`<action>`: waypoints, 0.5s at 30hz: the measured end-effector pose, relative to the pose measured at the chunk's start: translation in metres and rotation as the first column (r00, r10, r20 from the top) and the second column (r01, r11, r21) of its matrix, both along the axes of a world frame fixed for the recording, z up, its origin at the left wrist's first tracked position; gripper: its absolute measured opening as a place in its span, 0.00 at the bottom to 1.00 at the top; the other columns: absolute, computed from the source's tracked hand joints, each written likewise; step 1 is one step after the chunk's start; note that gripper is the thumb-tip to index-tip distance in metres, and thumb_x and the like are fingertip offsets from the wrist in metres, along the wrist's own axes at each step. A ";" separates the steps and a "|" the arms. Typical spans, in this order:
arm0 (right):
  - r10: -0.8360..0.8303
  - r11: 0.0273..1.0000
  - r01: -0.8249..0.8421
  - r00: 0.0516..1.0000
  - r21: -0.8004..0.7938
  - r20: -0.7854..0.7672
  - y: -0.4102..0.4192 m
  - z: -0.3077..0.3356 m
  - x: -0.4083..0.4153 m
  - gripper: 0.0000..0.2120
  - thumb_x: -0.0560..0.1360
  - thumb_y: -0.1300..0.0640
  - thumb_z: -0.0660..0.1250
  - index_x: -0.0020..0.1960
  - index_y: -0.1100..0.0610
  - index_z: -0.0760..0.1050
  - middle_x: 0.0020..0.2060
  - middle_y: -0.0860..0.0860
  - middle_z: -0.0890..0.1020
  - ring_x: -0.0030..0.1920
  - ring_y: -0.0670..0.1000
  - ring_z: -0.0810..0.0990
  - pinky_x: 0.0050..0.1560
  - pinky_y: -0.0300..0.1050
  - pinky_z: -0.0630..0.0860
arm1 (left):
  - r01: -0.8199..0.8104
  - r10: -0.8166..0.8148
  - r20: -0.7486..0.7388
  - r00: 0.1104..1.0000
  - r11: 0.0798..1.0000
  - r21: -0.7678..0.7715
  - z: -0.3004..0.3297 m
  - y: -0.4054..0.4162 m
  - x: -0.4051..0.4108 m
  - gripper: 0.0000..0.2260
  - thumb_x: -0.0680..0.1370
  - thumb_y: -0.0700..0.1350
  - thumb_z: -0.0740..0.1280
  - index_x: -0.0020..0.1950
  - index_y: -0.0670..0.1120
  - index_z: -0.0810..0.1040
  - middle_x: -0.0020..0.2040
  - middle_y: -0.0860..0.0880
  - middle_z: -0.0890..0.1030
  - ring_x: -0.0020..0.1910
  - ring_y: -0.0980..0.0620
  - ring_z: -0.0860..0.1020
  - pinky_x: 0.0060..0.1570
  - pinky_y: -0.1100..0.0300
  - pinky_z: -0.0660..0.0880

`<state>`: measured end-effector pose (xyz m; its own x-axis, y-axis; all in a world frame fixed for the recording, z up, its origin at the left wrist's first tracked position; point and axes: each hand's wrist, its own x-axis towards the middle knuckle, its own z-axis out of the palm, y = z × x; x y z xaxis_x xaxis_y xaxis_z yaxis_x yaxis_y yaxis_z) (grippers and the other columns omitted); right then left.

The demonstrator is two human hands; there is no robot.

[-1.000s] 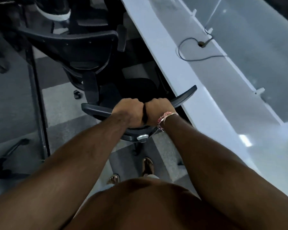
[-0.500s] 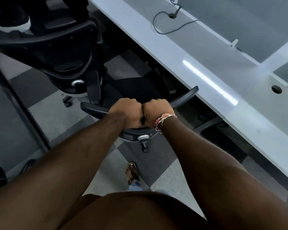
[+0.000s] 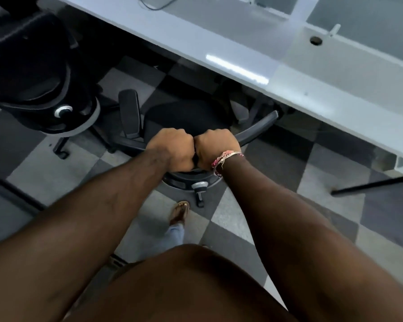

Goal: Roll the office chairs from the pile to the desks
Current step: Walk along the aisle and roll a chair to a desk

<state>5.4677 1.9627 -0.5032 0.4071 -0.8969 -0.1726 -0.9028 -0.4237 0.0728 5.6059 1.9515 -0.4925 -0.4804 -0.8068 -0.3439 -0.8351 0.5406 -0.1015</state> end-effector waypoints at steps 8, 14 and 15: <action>-0.202 0.979 0.202 0.979 0.032 0.001 0.089 0.004 -0.027 0.07 0.71 0.47 0.65 0.39 0.49 0.72 0.38 0.50 0.82 0.38 0.57 0.82 0.36 0.45 0.71 | 0.291 -0.291 0.049 0.956 0.957 0.000 -0.003 0.056 -0.030 0.13 0.76 0.56 0.62 0.35 0.50 0.74 0.32 0.52 0.77 0.34 0.50 0.78 0.41 0.52 0.81; -0.356 0.934 0.356 0.934 0.024 0.026 0.130 0.004 -0.015 0.11 0.72 0.44 0.65 0.38 0.49 0.69 0.37 0.50 0.81 0.37 0.57 0.81 0.36 0.45 0.71 | 0.439 -0.439 0.018 0.898 0.898 -0.008 -0.004 0.077 -0.025 0.14 0.76 0.57 0.63 0.35 0.51 0.73 0.30 0.52 0.74 0.31 0.50 0.75 0.37 0.55 0.78; -0.380 0.925 0.380 0.924 0.024 0.028 0.135 0.004 -0.012 0.11 0.72 0.44 0.66 0.38 0.49 0.69 0.37 0.50 0.81 0.37 0.57 0.81 0.36 0.45 0.71 | 0.460 -0.459 0.012 0.888 0.888 -0.018 -0.003 0.079 -0.023 0.14 0.76 0.57 0.63 0.34 0.51 0.71 0.30 0.53 0.72 0.31 0.50 0.74 0.37 0.55 0.77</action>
<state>5.4562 2.0973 -0.4991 0.0417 -0.9823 -0.1825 -0.9981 -0.0494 0.0378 5.5826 2.0304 -0.4955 -0.7967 -0.5030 -0.3349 -0.4930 0.8615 -0.1211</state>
